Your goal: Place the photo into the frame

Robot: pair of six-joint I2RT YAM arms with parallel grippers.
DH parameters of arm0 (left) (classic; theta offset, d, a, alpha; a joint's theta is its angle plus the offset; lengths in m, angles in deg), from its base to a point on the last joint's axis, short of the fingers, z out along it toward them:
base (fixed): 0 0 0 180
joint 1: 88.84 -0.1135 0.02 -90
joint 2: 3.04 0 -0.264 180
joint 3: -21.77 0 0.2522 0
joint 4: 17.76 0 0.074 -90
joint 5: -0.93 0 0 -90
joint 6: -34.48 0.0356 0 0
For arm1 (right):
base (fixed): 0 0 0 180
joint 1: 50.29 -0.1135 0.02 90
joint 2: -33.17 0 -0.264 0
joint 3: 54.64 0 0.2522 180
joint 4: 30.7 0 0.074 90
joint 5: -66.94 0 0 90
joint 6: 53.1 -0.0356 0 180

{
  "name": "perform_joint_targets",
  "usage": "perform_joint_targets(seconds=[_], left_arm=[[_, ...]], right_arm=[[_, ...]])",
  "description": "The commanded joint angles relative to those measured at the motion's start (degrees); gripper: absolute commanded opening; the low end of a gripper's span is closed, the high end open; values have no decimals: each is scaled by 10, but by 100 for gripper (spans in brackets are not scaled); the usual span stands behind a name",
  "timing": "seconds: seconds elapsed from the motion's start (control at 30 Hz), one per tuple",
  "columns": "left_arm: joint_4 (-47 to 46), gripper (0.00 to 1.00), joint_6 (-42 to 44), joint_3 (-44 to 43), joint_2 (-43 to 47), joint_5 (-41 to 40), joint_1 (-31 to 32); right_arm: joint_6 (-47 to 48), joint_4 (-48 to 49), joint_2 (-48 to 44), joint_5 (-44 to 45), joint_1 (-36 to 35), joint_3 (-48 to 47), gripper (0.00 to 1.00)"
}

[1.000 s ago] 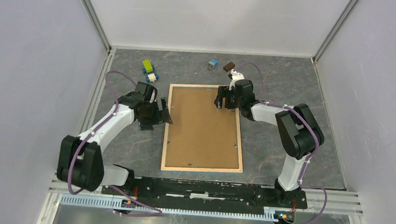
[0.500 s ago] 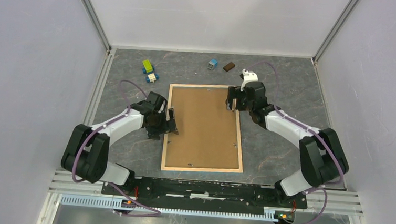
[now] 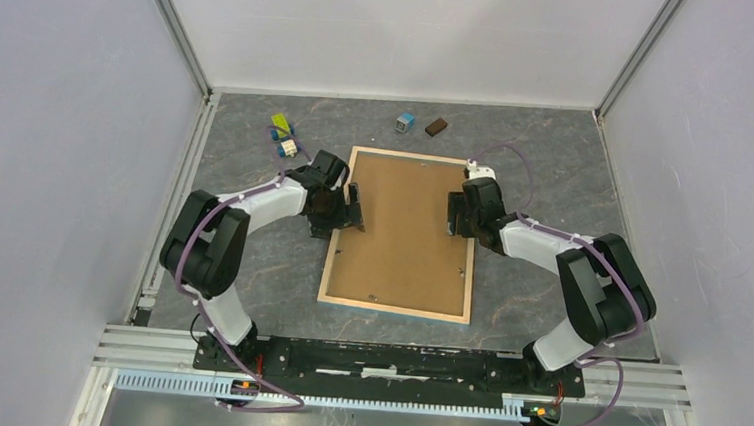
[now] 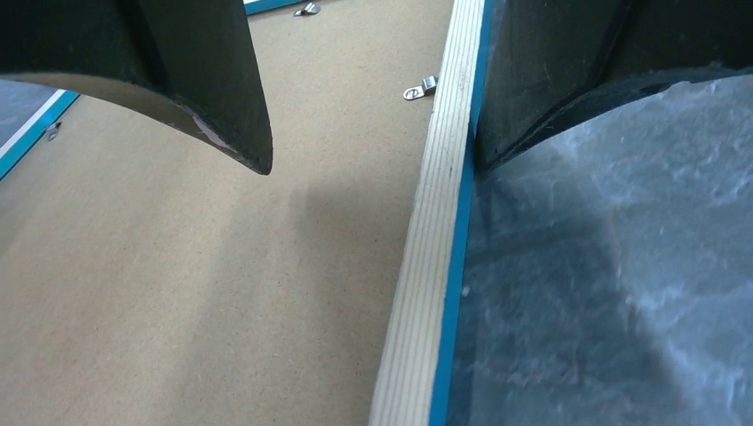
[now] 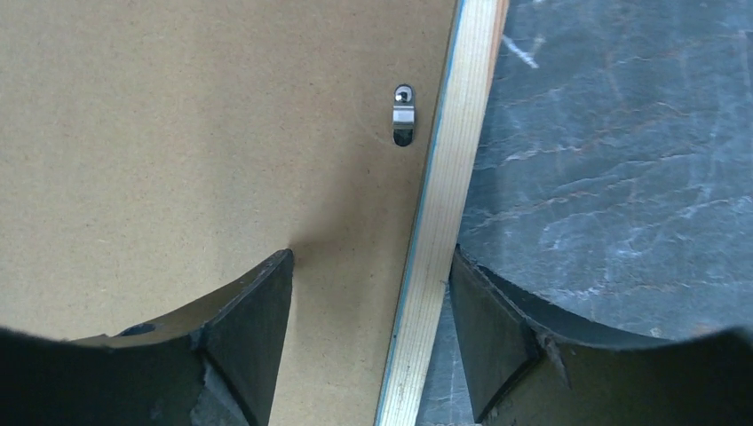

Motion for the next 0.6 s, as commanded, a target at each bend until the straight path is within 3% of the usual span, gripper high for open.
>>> perform_joint_targets(seconds=[0.0,0.2,0.43,0.57], left_arm=[[-24,89,8,-62,-25,8,8],[42,99,65,-58,21,-20,8],[184,93,159,-36,91,-97,35],[206,85,165,-23,105,-135,71]], right_arm=[[-8,-18,15,37,2,-20,67],[0,-10,11,52,21,-4,58],[18,-4,35,29,57,3,22],[27,-1,35,22,63,4,2]])
